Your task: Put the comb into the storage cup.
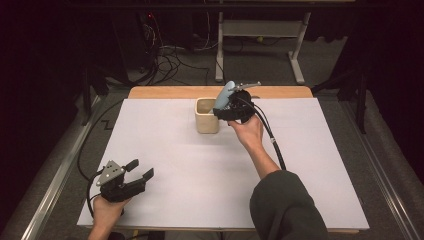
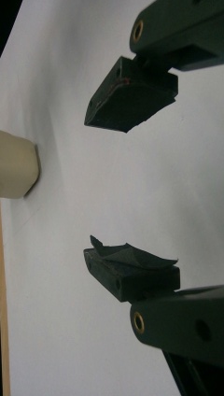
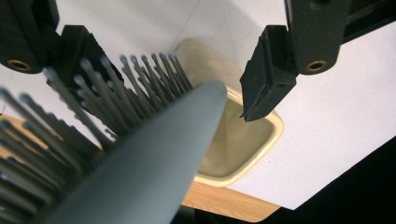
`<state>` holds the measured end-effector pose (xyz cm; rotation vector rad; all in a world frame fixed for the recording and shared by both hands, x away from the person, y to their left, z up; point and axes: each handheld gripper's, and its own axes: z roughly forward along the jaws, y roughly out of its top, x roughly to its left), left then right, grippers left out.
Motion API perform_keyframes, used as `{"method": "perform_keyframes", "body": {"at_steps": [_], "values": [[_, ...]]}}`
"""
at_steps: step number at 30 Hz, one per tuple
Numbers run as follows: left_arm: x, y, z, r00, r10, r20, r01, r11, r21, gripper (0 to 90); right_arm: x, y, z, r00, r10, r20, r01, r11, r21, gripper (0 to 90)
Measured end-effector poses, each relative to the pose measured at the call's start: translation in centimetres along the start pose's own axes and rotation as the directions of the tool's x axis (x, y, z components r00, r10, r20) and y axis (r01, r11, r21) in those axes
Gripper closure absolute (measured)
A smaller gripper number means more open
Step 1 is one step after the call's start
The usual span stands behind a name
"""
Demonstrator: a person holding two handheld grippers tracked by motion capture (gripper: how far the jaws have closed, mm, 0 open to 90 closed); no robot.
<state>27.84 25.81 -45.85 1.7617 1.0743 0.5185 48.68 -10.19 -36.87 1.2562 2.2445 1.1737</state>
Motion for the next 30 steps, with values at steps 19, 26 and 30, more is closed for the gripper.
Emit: {"method": "perform_keyframes", "body": {"at_steps": [19,26,30], "values": [[0.0,0.0,0.0,1.0000,0.000,-0.004,0.000,1.0000,0.000,32.4,-0.5,-1.0,-1.6,1.0000,-0.006,-0.002,0.006,0.9992,-0.039,29.9],[0.0,0.0,0.0,1.0000,-0.003,-0.004,0.003,1.0000,-0.001,32.5,-0.6,-1.3,-2.1,0.9999,-0.012,-0.004,0.012,0.9986,-0.051,29.9],[0.0,0.0,0.0,1.0000,-0.004,-0.005,0.004,1.0000,-0.002,32.5,-0.8,-1.5,-2.3,0.9999,-0.012,-0.002,0.012,0.9982,-0.058,30.0]]}}
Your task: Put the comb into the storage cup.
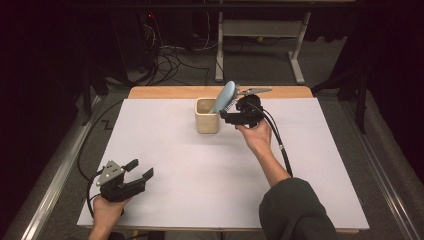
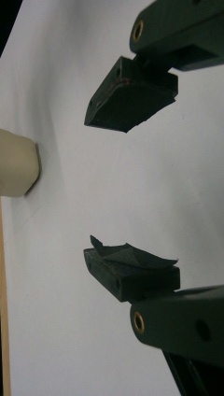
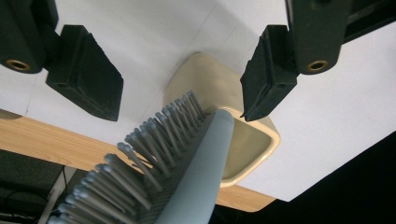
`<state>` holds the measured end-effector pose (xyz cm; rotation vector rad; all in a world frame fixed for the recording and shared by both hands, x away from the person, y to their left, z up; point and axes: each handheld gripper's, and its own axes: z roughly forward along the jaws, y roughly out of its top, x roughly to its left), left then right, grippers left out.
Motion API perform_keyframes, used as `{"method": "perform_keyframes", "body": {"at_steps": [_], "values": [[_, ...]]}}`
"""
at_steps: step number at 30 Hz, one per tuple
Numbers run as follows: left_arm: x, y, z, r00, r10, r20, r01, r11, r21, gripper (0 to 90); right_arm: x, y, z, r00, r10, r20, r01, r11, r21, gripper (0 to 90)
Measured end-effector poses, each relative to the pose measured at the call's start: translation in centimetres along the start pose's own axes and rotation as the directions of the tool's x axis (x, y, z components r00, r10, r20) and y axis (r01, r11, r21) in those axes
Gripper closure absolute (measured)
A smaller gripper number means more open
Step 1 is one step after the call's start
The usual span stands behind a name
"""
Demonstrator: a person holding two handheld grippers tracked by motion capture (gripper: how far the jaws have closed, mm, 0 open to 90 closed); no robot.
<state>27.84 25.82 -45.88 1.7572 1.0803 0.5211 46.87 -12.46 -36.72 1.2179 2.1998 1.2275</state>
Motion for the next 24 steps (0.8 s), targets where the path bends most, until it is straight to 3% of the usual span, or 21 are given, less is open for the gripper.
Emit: {"method": "perform_keyframes", "body": {"at_steps": [24], "values": [[0.3,-0.1,-0.1,0.9998,-0.021,-0.002,0.021,0.9996,-0.019,31.6,-1.2,-1.0,-2.0,1.0000,0.005,0.009,-0.004,0.9997,-0.024,29.4]]}}
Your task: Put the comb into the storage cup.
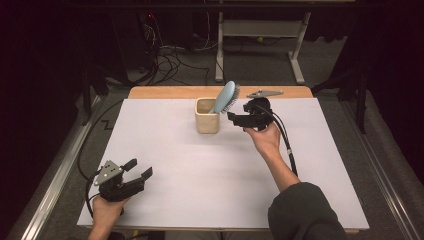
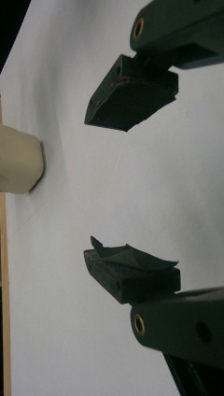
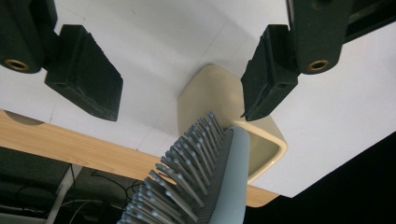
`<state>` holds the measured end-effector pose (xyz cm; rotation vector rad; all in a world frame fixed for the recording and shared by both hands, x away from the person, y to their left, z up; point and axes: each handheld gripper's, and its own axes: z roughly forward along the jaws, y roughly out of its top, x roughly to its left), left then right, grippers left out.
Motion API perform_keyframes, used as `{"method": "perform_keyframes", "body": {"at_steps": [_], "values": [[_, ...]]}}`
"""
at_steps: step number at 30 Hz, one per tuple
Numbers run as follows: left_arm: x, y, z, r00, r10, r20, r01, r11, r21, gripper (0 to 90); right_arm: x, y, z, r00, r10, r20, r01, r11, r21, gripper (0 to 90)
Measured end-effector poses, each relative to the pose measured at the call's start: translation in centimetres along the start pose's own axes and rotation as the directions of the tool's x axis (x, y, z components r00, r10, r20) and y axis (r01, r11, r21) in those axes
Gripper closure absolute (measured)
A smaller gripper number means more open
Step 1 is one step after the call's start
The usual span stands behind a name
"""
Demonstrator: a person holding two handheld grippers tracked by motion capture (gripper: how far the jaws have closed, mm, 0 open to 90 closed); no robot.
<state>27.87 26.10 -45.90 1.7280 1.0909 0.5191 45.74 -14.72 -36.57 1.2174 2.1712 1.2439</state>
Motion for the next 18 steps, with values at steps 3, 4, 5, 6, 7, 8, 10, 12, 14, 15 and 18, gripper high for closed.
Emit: {"method": "perform_keyframes", "body": {"at_steps": [3,4,5,6,7,8,10,12,14,15,18], "values": [[0.0,0.0,0.0,1.0000,0.001,-0.002,-0.001,1.0000,-0.001,31.5,-0.1,0.0,-0.2,1.0000,-0.002,0.004,0.002,1.0000,0.002,29.5],[0.0,0.0,0.0,1.0000,0.000,-0.002,0.000,1.0000,-0.002,31.4,-0.1,-0.1,-0.3,1.0000,-0.002,0.004,0.002,1.0000,0.001,29.5],[0.0,0.0,0.0,1.0000,0.001,-0.003,-0.001,1.0000,-0.003,31.3,-0.1,-0.1,-0.3,1.0000,-0.002,0.004,0.002,1.0000,0.000,29.5],[0.0,0.0,0.0,1.0000,0.002,-0.005,-0.002,1.0000,-0.005,31.1,-0.1,-0.1,-0.4,1.0000,-0.004,0.004,0.004,1.0000,-0.003,29.5],[0.1,0.0,0.0,1.0000,0.002,-0.005,-0.002,1.0000,-0.007,30.9,-0.1,-0.1,-0.5,1.0000,-0.005,0.005,0.005,1.0000,-0.005,29.5],[0.1,0.0,0.0,1.0000,0.001,-0.003,-0.001,1.0000,-0.005,30.9,-0.1,-0.1,-0.6,1.0000,-0.005,0.006,0.005,1.0000,-0.006,29.5],[0.0,0.0,0.0,1.0000,0.006,-0.003,-0.006,1.0000,-0.003,30.9,-0.2,-0.2,-0.7,1.0000,-0.008,0.006,0.008,0.9999,-0.010,29.6],[0.0,0.0,0.0,1.0000,0.007,-0.003,-0.007,1.0000,-0.004,30.9,-0.3,-0.3,-0.8,1.0000,-0.006,0.007,0.006,0.9999,-0.011,29.6],[0.0,0.0,0.0,1.0000,0.006,-0.004,-0.006,1.0000,-0.004,30.8,-0.4,-0.4,-1.0,0.9999,-0.006,0.009,0.006,0.9999,-0.012,29.6],[0.0,0.0,0.0,1.0000,0.005,-0.004,-0.005,1.0000,-0.004,30.9,-0.4,-0.5,-1.0,0.9999,-0.005,0.010,0.005,0.9999,-0.013,29.7],[0.0,0.0,0.0,1.0000,0.006,-0.004,-0.006,1.0000,-0.004,30.8,-0.6,-0.6,-1.2,0.9999,-0.003,0.012,0.004,0.9999,-0.013,29.8]]}}
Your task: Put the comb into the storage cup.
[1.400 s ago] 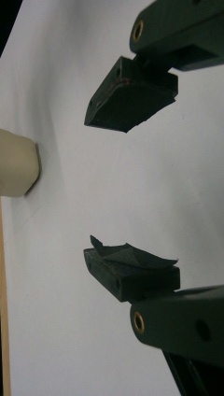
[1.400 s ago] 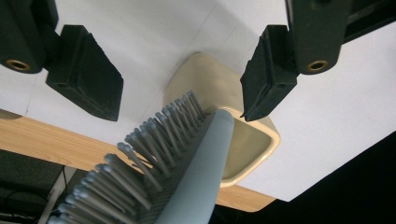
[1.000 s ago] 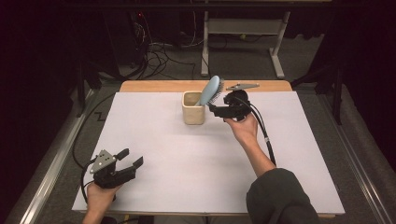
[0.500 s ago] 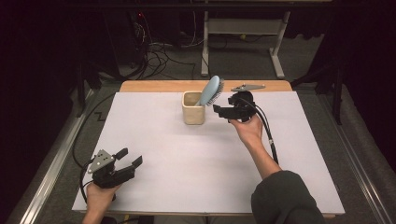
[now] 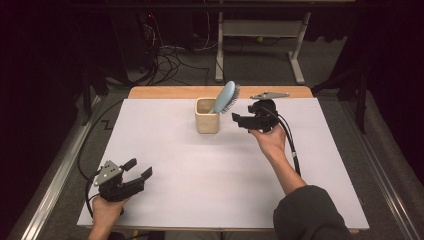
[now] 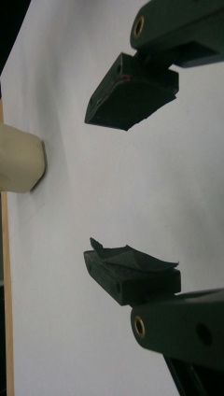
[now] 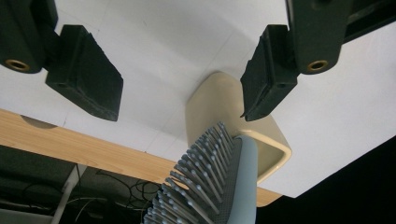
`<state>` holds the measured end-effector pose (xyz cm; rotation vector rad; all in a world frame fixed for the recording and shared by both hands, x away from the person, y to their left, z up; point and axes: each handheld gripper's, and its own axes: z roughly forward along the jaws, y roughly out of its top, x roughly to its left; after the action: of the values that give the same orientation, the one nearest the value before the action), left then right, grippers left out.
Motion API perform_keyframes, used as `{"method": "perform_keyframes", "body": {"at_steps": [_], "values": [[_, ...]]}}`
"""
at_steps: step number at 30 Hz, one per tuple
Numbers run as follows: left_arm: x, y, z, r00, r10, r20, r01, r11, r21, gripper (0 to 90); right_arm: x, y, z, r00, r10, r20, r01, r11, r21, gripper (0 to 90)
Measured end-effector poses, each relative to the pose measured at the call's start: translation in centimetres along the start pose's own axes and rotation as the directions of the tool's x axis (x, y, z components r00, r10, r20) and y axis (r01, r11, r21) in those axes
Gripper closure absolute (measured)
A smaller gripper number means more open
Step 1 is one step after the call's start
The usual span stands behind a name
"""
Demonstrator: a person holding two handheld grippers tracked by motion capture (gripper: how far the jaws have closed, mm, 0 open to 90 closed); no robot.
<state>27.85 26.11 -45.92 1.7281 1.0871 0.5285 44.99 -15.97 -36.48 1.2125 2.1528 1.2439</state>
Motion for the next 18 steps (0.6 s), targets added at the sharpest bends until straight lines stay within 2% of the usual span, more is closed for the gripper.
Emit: {"method": "perform_keyframes", "body": {"at_steps": [18], "values": [[-0.02,-0.01,0.04,1.0000,0.000,0.004,0.000,1.0000,0.010,30.3,-0.37,-0.68,-0.88,1.0000,-0.005,-0.002,0.005,1.0000,-0.003,30.0]]}}
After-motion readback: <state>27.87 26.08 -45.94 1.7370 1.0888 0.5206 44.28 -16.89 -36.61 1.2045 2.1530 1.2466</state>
